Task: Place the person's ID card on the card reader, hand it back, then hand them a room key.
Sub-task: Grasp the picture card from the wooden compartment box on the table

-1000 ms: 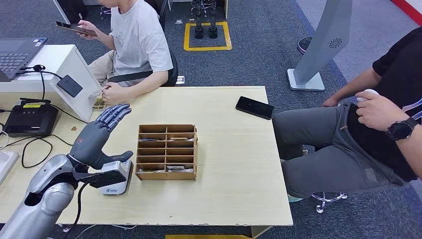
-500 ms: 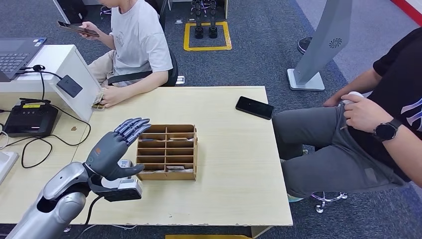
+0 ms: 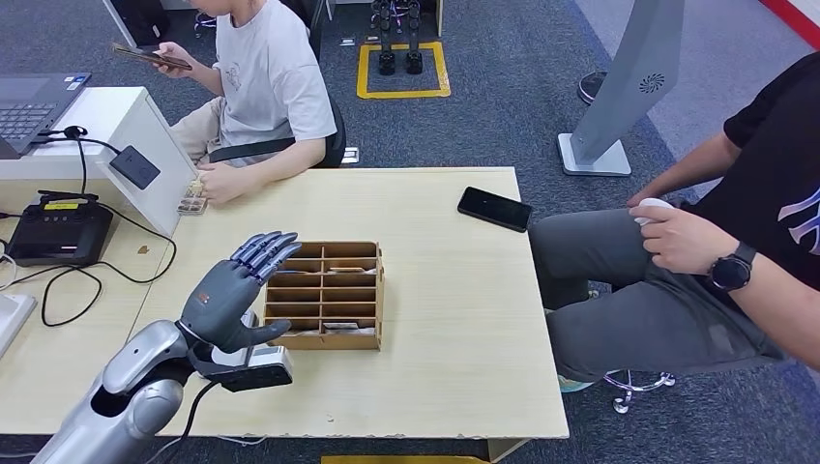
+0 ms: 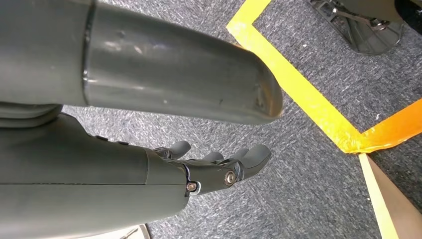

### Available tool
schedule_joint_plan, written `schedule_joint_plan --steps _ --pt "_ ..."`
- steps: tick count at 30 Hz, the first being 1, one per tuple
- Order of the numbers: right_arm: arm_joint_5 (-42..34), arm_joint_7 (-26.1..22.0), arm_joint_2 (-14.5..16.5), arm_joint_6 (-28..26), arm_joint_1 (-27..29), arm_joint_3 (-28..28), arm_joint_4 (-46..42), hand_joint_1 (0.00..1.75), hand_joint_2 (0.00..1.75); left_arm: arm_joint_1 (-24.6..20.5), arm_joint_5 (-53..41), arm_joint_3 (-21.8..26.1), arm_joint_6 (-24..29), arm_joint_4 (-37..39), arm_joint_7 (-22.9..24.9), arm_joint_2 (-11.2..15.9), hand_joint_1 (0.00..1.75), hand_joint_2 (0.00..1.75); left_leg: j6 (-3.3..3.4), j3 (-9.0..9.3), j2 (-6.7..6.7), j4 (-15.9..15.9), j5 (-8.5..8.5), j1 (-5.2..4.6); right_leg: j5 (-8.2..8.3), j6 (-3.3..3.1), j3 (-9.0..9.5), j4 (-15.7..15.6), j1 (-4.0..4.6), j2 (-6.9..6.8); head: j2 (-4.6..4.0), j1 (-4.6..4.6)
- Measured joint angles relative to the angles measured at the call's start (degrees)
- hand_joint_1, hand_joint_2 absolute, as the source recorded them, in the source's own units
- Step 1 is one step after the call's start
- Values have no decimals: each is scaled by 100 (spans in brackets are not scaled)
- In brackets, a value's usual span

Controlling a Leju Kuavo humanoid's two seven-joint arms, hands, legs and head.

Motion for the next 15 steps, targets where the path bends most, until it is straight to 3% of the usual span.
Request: schedule_joint_plan --steps 15 --pt "-180 8 0 -60 38 78 0 0 0 11 -357 228 168 348 775 -315 0 175 0 -2 0 0 0 0 0 0 0 0 0 0 0 -1"
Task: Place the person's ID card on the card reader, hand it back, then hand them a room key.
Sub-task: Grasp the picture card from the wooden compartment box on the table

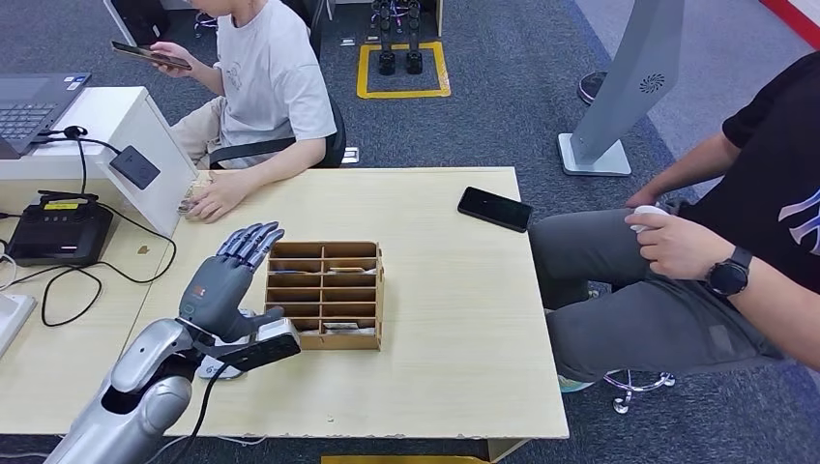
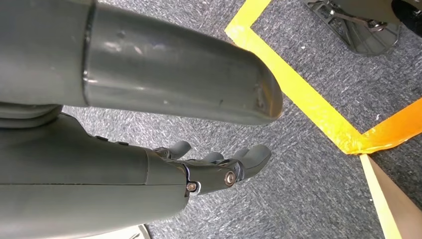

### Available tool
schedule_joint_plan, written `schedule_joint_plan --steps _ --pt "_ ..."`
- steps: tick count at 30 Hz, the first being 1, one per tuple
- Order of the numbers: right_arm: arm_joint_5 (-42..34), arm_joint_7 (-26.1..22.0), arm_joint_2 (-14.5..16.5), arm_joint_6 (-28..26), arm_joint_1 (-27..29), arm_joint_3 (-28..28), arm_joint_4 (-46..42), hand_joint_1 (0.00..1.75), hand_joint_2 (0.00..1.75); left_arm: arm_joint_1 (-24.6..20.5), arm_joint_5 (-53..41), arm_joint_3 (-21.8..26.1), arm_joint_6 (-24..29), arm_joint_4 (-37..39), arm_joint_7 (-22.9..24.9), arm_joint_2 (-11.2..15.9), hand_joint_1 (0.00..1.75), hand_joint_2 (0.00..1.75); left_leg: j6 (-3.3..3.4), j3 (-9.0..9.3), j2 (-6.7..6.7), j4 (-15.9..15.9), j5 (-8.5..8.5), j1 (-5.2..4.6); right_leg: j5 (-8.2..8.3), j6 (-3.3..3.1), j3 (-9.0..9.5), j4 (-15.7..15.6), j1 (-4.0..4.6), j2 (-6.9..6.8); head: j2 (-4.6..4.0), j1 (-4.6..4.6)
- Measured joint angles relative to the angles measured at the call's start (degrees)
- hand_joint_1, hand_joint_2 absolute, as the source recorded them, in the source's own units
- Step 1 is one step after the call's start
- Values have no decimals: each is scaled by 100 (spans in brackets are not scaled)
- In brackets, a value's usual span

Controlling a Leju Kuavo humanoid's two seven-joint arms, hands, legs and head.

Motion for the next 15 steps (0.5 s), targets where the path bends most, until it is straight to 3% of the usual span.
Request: schedule_joint_plan --steps 15 --pt "-77 12 0 -22 16 157 -17 0 0 21 -119 165 -9 287 92 -172 0 175 0 -1 -1 0 0 0 0 0 -1 0 0 0 0 1"
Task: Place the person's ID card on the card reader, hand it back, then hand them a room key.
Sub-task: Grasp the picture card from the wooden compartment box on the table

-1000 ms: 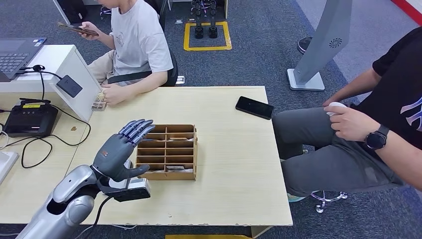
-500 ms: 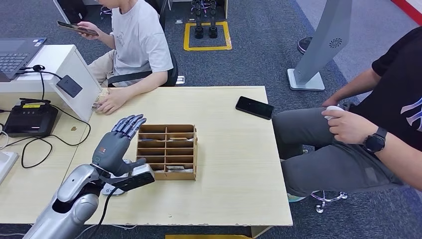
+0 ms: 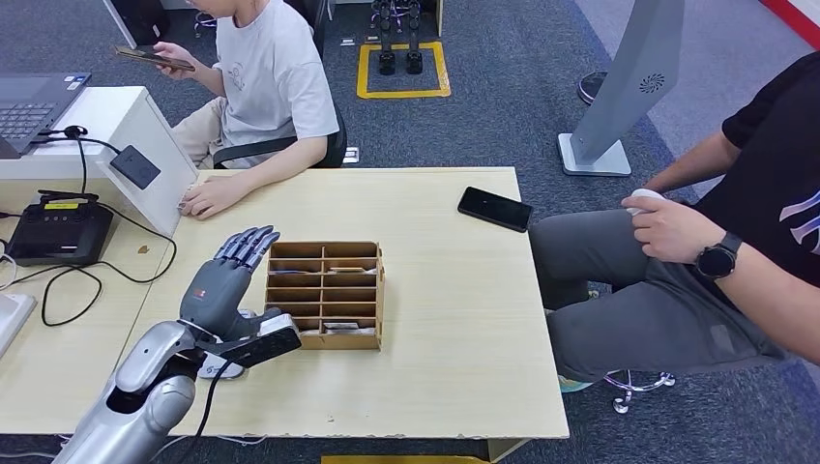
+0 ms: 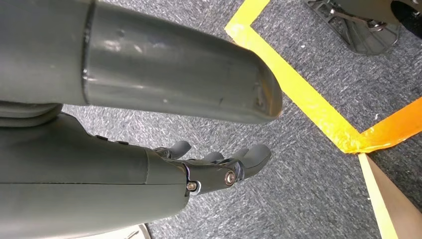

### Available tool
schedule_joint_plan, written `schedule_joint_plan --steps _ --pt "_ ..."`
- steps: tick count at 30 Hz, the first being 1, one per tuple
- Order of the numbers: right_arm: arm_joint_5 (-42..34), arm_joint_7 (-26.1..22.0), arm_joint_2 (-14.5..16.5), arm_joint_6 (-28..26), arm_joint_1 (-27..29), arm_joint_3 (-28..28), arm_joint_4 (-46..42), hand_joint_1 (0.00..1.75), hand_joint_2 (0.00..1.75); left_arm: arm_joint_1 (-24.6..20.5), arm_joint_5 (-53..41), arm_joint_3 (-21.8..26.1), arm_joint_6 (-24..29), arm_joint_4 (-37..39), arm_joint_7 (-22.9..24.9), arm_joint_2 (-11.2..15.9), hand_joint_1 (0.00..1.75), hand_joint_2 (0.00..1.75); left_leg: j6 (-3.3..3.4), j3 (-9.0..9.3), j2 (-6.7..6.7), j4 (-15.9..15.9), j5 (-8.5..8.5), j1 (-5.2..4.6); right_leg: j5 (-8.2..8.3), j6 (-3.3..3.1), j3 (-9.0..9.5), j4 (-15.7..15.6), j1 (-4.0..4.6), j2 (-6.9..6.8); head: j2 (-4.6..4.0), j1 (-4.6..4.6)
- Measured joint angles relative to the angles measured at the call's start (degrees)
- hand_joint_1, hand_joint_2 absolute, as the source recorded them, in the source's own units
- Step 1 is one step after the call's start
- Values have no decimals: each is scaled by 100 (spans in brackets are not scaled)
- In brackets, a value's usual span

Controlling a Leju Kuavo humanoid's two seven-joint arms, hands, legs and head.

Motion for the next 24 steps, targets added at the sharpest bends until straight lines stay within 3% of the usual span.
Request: schedule_joint_plan --steps 24 --pt "-5 24 1 68 -45 188 -55 0 0 -244 50 -11 -1 227 -1 -372 0 175 0 0 0 0 0 0 0 0 -1 0 0 0 0 0"
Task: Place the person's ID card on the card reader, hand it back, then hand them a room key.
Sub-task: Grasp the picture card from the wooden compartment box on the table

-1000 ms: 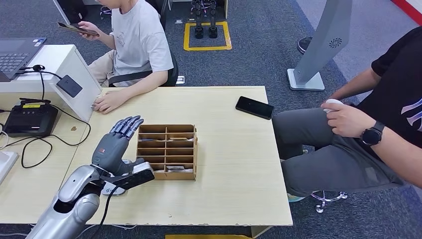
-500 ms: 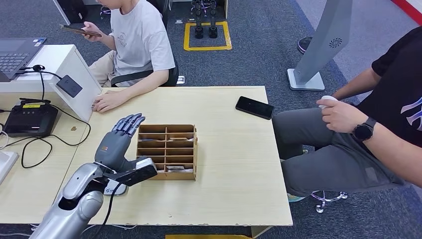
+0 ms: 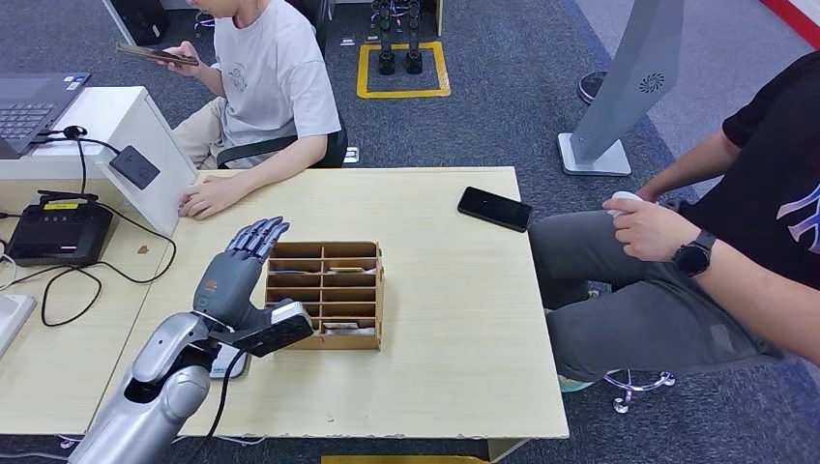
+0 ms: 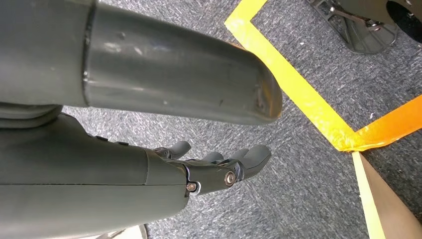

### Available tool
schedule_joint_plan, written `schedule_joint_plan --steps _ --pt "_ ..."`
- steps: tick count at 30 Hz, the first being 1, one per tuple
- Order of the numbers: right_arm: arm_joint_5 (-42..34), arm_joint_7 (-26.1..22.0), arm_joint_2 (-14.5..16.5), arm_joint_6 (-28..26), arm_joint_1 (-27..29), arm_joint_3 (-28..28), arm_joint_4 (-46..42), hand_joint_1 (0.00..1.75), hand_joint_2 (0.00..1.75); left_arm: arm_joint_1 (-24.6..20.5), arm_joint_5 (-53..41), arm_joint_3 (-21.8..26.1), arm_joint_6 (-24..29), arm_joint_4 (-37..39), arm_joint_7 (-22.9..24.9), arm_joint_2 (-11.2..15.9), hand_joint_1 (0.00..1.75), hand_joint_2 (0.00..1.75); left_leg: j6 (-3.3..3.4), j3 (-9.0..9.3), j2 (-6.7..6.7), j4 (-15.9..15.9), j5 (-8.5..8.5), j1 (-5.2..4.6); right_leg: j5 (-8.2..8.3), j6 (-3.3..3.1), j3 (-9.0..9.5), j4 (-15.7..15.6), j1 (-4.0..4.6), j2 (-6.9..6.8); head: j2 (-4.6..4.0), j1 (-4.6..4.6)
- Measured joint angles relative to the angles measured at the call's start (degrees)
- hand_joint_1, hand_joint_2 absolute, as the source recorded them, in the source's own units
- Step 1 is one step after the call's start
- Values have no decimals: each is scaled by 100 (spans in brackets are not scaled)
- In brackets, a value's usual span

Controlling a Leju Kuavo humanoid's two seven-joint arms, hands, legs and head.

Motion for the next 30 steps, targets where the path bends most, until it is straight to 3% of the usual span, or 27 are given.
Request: schedule_joint_plan --steps 30 --pt "-208 57 -1 17 -20 307 -44 0 0 -208 -207 -7 207 626 143 -122 0 175 0 0 0 0 0 0 0 0 0 0 0 0 0 0"
